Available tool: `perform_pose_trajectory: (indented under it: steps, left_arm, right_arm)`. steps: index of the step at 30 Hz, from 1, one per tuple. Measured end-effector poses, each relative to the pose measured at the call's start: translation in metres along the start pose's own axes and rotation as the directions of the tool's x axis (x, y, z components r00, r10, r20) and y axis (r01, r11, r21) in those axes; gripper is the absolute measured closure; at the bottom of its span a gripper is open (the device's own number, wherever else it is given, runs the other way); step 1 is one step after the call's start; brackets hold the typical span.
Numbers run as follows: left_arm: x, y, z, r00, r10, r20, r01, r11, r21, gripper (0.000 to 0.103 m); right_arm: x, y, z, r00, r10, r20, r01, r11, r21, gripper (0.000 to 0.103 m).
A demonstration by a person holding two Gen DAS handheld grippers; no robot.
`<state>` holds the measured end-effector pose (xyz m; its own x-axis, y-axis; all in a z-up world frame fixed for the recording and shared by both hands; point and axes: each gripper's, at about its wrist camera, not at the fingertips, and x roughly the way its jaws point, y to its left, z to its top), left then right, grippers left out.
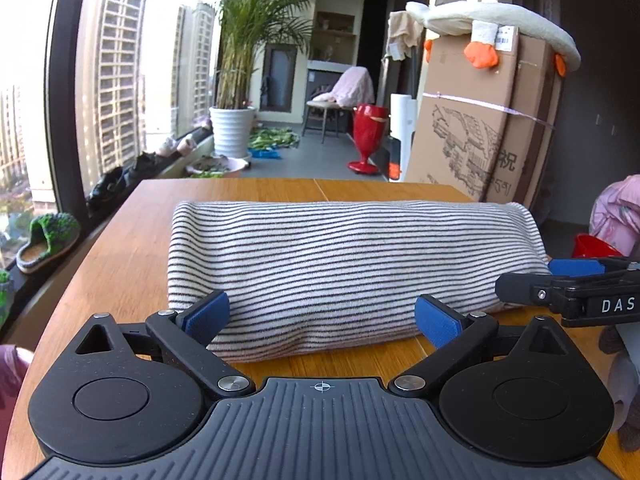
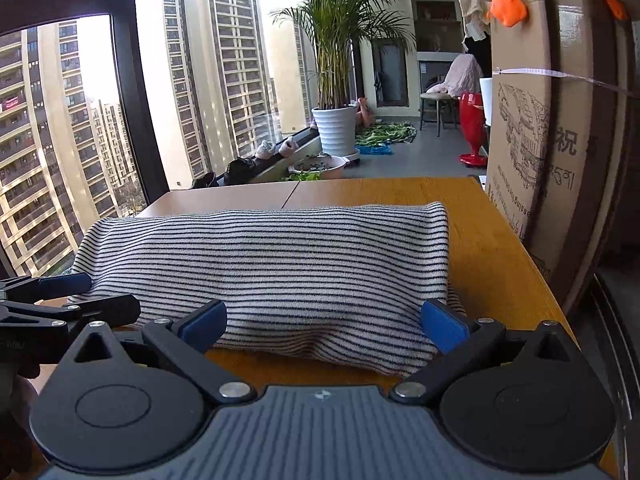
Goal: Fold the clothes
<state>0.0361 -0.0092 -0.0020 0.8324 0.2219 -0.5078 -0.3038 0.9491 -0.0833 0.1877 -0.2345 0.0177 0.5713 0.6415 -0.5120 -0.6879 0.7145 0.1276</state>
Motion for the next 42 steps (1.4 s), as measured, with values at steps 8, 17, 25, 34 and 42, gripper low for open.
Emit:
perform_pose_trajectory:
  steps: [8,17,25,34,42]
  left_arm:
    - [-0.074,0.013,-0.05,0.995,-0.055,-0.087,0.04,0.984,-0.172,0.0]
    - [-0.099,0.055,-0.07,0.997,-0.033,0.076,0.059,0.927,-0.371,0.0]
    - [-0.067,0.085,-0.057,0.992,-0.065,0.107,0.107,0.885,-0.454,0.0]
    - [-0.005,0.117,-0.021,0.992,-0.046,0.121,0.099,0.87,-0.483,0.0]
    - [0.048,0.126,0.01,0.994,-0.026,0.109,0.074,0.882,-0.466,0.0]
  right_arm:
    - [-0.094,-0.037,-0.069,0.981,0.192,0.012,-0.19,0.958,0.215,0.0]
    - [-0.095,-0.051,-0.086,0.968,0.223,0.111,-0.248,0.909,0.335,0.0]
    - [-0.071,-0.052,-0.075,0.969,0.218,0.121,-0.247,0.9,0.36,0.0]
    - [-0.009,-0.053,-0.042,0.973,0.18,0.144,-0.221,0.904,0.365,0.0]
    - [0.046,-0.056,-0.008,0.986,0.105,0.131,-0.144,0.93,0.337,0.0]
